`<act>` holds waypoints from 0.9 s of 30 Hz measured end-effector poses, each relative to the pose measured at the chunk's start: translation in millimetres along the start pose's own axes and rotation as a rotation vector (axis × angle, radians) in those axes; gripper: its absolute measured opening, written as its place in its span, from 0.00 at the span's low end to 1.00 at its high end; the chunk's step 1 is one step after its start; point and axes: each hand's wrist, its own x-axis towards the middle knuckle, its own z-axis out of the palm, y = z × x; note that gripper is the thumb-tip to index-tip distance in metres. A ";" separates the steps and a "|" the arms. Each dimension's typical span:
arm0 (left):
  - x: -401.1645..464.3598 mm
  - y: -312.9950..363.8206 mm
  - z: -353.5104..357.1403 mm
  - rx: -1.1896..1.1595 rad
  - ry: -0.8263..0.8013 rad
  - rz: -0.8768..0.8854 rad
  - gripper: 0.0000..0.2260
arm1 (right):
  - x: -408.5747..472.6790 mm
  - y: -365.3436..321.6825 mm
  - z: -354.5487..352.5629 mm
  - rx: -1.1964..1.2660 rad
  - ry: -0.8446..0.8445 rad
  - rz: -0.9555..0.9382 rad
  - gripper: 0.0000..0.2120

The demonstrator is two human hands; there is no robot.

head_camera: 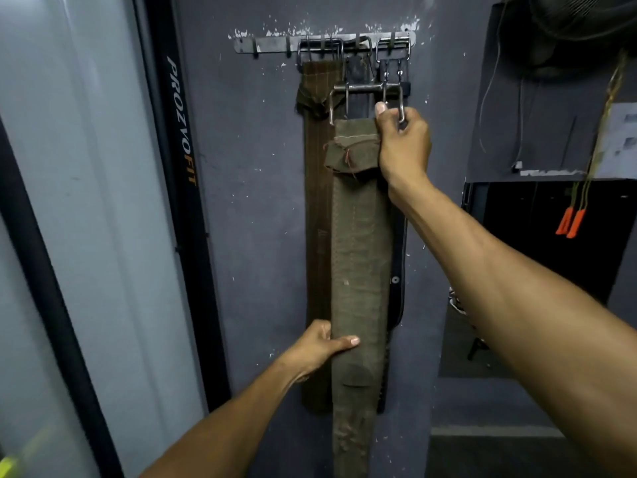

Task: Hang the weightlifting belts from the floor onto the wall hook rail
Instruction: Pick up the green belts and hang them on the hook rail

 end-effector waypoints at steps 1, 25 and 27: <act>-1.7 -7.1 -0.8 -0.001 0.023 0.003 0.16 | 0.5 0.4 -1.6 0.001 0.001 0.003 0.12; 57.2 188.2 14.3 -0.280 0.383 0.408 0.19 | -81.8 106.5 -40.5 0.009 -0.317 0.132 0.28; 57.7 197.6 12.8 -0.281 0.359 0.420 0.17 | -108.2 128.0 -45.5 0.096 -0.413 0.214 0.21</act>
